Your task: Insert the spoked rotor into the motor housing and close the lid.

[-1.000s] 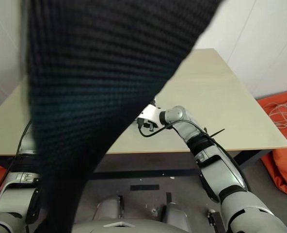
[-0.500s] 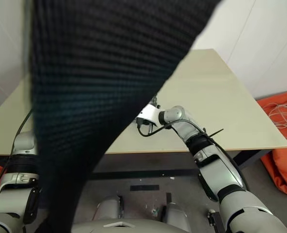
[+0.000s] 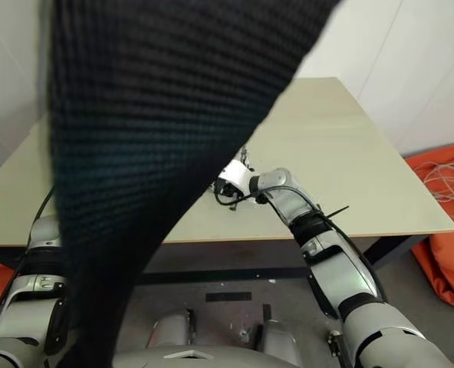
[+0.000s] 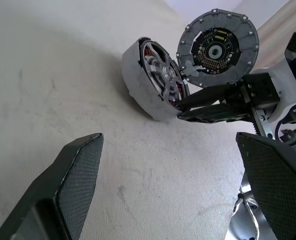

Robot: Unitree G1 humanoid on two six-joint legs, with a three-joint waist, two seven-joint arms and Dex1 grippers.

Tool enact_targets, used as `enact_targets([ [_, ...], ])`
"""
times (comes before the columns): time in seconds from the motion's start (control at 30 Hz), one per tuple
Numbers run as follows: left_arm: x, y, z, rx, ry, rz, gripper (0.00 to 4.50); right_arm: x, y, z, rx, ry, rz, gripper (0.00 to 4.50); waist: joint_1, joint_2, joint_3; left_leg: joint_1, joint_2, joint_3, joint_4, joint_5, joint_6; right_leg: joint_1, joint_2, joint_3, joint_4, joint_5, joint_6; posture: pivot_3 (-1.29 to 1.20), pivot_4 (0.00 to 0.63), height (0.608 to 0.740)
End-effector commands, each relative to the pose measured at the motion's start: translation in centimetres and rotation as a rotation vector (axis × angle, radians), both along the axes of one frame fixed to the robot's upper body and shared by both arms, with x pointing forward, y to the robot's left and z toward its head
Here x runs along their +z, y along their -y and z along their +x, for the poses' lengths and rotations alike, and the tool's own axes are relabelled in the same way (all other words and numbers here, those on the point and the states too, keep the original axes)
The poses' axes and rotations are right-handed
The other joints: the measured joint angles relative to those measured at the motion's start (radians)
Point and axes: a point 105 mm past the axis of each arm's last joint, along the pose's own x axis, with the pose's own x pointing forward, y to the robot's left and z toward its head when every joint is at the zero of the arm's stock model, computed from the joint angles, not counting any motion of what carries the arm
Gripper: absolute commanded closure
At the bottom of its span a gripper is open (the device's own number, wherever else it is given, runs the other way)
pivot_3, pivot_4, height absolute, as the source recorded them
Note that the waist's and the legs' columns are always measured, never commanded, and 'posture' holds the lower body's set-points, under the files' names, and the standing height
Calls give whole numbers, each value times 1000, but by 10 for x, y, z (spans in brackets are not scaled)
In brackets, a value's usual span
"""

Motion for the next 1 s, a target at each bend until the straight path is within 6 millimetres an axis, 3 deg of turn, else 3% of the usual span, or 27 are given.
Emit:
enact_targets([
  [0.03, 10, 3, 0, -4, 35, -21, 0, 36, -9, 11, -114, -62, 170, 4483, -4, 0, 0, 0, 0, 0, 0, 0, 0, 0, 0, 0, 0, 0, 0, 0, 0, 740],
  [0.3, 6, 0, 2, 19, 31, 1, 0, 47, -28, -4, -114, -177, 253, 4483, -7, 0, 0, -2, 0, 0, -5, 0, -1, -4, 0, 0, -3, 0, 0, 0, 0, 740],
  [0.47, 5, -4, 4, 38, 36, 25, 0, 45, -35, -23, -17, -180, 244, 4483, -6, 0, 0, -4, 0, 0, -6, 1, -1, -6, 0, 0, -4, 0, 0, 0, 0, 740],
  [0.77, 4, -11, 8, 67, 41, 54, 0, 37, -36, -39, 36, -156, 193, 1492, -7, 0, 0, 1, 0, -1, -6, 1, -1, -1, 0, 0, -3, 0, 0, 0, 0, 740],
  [0.9, 3, -10, 9, 65, 44, 59, 0, 43, -35, -38, 32, -157, 226, 1492, -7, 0, 0, 1, 0, -1, -6, 1, -1, -1, 0, 1, -3, 0, 0, 0, 0, 740],
  [1.0, 2, -8, 9, 59, 43, 63, 0, 63, -38, -40, 54, -161, 306, 1492, -7, 0, 0, 1, 0, -1, -6, 1, -1, -1, 0, 1, -3, 0, 0, 0, 0, 740],
])
